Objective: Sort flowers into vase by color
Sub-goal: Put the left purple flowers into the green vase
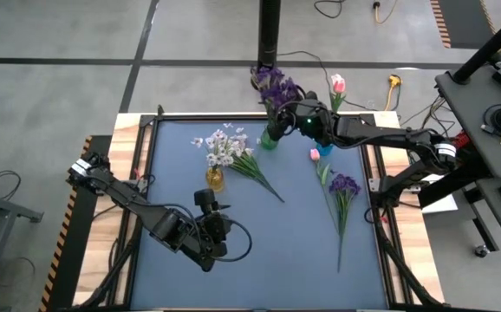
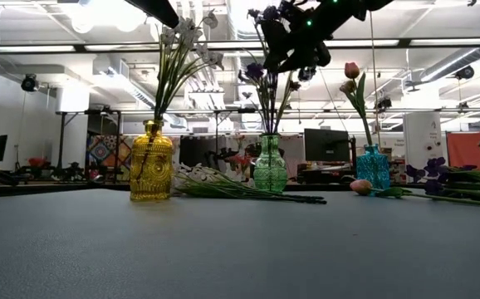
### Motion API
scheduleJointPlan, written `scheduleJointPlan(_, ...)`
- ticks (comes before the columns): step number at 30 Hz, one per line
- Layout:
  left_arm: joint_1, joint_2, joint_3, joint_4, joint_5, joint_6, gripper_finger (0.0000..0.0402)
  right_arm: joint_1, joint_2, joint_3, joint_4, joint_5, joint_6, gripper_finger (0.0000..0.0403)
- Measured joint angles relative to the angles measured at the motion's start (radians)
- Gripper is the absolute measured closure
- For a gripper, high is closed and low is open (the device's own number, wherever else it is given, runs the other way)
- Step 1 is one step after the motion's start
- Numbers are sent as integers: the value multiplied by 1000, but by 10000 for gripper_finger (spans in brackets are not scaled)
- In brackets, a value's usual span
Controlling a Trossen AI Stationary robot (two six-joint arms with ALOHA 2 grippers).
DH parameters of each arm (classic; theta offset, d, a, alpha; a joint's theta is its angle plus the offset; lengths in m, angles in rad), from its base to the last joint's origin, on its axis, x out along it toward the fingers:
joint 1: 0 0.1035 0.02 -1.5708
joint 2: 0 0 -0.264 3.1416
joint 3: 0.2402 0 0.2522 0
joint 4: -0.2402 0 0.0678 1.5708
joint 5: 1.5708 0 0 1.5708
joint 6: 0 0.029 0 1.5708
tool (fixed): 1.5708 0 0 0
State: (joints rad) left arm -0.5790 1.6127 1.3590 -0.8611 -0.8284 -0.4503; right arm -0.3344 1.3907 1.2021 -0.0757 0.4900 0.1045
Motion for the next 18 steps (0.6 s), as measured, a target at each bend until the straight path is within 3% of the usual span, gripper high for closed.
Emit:
scheduleJointPlan(5, 0, 0, 0, 0, 0, 0, 200, 0, 0, 4, 6, 0, 0, 230)
scheduleJointPlan(14, 0, 0, 0, 0, 0, 0, 200, 0, -7, 4, 6, 0, 8, 350)
scheduleJointPlan(18, 0, 2, 0, 0, 0, 0, 200, 0, -15, 4, 18, 4, 8, 380)
